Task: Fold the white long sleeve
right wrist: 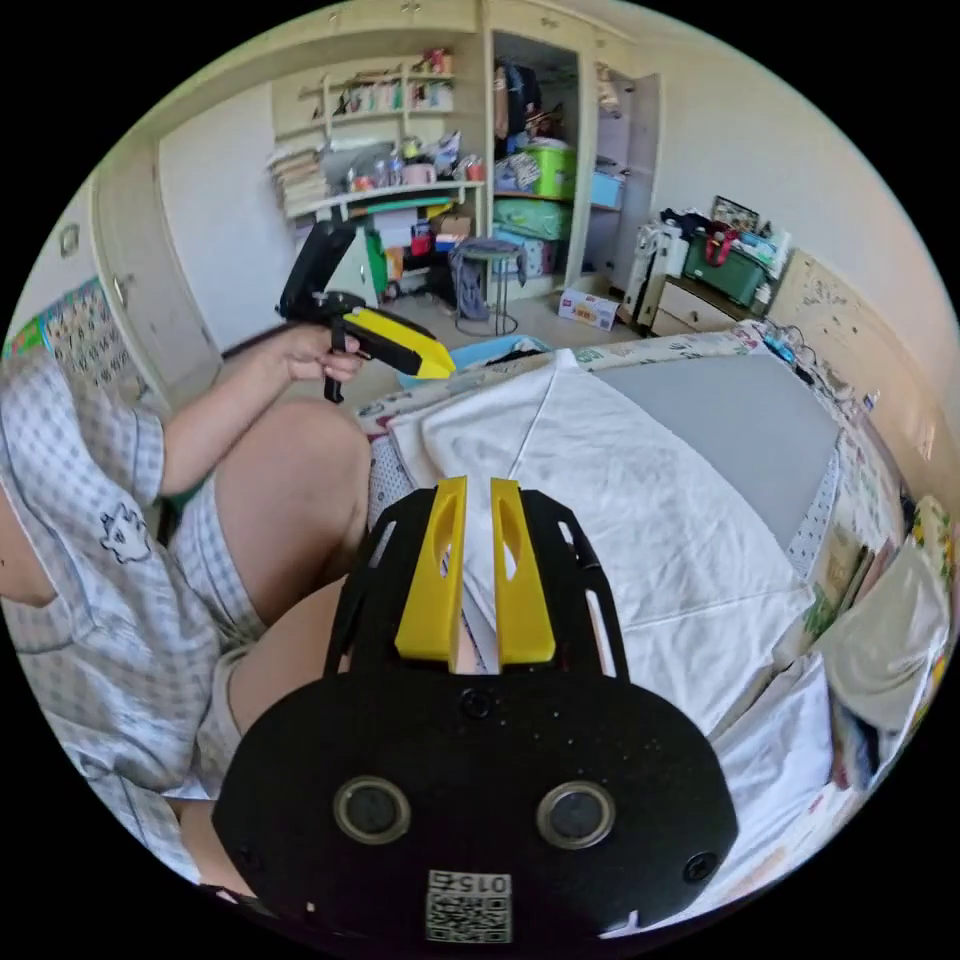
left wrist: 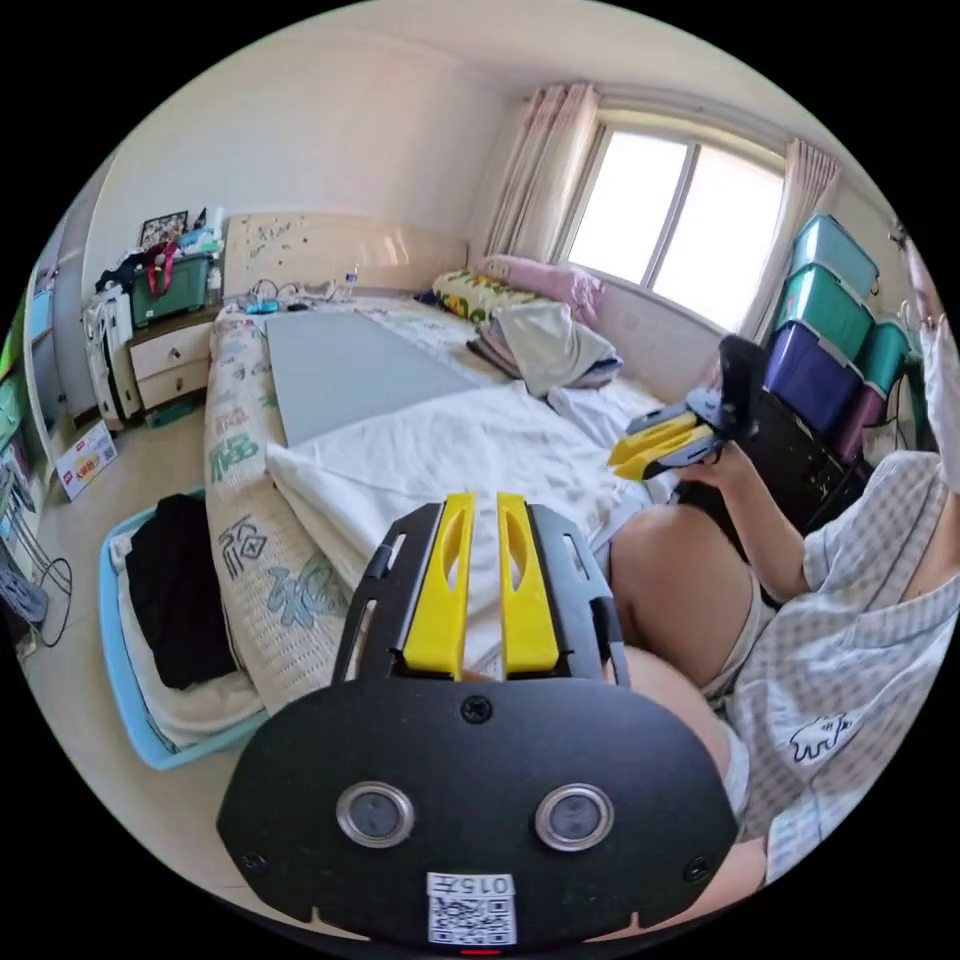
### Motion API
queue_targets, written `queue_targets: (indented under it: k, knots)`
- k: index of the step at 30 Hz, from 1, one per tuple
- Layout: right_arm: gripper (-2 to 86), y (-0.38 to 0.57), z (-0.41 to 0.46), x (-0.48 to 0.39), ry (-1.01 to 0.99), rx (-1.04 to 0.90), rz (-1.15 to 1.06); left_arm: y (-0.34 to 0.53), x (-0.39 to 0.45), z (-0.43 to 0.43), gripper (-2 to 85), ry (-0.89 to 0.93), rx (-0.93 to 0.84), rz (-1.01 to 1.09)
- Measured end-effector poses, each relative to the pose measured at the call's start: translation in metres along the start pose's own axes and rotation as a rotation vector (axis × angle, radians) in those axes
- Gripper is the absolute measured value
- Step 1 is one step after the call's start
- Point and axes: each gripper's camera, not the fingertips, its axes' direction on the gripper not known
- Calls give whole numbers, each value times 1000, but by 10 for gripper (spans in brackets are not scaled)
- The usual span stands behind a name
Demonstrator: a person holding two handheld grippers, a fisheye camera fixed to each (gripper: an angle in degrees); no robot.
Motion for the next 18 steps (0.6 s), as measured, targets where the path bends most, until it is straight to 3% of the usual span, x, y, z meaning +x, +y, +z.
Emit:
queue_targets:
  k: [6,9,18]
  knots:
    - [66,-63,99,-28,-131,-427,-264,33,5,34,56,-97,-199,88]
    - [55,-70,106,-30,-93,-408,-262,41,7,49,57,-94,-267,111]
    - [54,-65,129,-43,51,-366,-221,58,15,70,41,-105,-249,150]
